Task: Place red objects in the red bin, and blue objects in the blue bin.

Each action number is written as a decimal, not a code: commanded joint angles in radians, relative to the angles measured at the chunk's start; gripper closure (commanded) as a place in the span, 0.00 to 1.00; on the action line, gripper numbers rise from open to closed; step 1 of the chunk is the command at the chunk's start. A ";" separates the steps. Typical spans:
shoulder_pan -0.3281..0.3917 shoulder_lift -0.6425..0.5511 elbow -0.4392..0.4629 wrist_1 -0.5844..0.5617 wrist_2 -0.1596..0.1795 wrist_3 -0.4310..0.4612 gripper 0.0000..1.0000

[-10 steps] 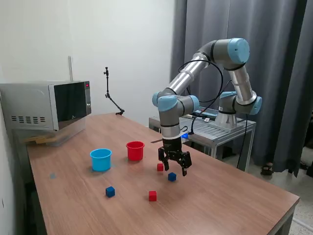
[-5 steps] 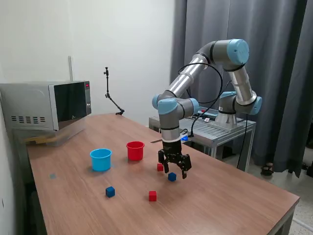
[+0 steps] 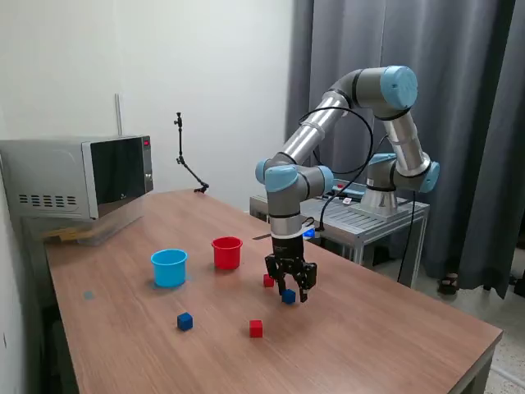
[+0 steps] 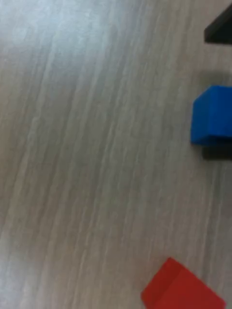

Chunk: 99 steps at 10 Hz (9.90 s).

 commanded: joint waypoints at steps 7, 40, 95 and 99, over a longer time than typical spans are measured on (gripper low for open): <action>-0.002 0.000 -0.015 -0.002 -0.040 0.000 1.00; -0.273 0.136 -0.426 -0.049 -0.108 0.095 1.00; -0.078 0.404 -0.684 -0.076 -0.010 -0.003 1.00; -0.078 0.404 -0.687 -0.076 -0.017 -0.005 1.00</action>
